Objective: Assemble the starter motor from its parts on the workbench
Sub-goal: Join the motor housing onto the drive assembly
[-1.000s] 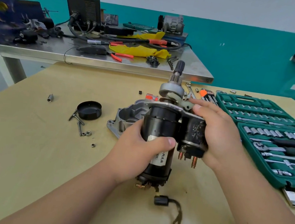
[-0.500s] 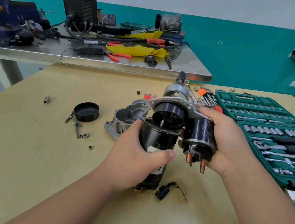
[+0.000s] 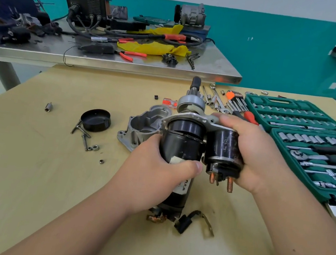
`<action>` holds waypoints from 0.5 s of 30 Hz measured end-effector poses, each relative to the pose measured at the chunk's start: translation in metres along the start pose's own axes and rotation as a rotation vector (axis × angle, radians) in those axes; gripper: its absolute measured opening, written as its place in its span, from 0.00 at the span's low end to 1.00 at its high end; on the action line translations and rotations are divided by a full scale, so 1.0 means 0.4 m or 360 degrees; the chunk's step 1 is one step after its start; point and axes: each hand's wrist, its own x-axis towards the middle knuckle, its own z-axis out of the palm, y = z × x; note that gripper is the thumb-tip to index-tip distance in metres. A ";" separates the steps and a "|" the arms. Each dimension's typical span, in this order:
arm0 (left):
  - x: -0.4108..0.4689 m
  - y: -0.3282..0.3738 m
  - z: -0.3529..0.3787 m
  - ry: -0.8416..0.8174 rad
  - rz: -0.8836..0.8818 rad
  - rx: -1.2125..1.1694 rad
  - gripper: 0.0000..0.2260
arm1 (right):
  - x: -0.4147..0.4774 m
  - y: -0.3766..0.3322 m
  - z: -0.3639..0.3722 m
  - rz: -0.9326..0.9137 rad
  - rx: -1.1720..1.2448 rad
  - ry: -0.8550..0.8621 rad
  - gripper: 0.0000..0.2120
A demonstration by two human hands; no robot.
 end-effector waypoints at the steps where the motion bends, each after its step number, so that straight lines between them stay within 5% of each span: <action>1: -0.001 0.000 0.000 -0.0005 0.0000 -0.0001 0.16 | -0.002 -0.001 0.000 -0.0068 -0.0073 0.0028 0.08; 15: -0.005 -0.014 0.021 0.0082 0.0024 -0.0289 0.17 | -0.039 0.011 0.019 -0.0570 -0.0469 0.0124 0.09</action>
